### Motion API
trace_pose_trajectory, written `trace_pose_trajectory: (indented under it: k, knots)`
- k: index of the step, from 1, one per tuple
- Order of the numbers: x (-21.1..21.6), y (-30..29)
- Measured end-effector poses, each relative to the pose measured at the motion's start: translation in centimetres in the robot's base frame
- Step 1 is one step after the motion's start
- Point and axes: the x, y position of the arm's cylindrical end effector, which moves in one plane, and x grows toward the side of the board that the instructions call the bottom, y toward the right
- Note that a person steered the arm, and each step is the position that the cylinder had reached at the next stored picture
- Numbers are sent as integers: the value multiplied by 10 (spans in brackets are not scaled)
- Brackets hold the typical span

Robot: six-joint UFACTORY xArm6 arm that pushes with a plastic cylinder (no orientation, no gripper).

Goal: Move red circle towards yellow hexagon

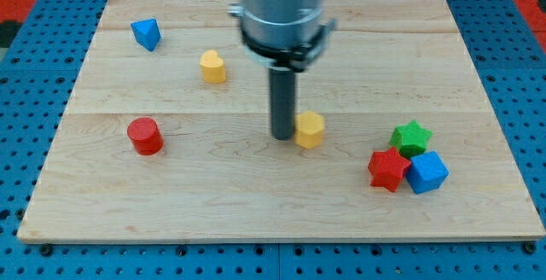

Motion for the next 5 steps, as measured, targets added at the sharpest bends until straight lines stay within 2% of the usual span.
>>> trace_pose_trajectory:
  k: [1,2,3,4,5]
  knots:
    - [-24,-44]
    - [-28,16]
    - [6,58]
    - [5,46]
    - [25,5]
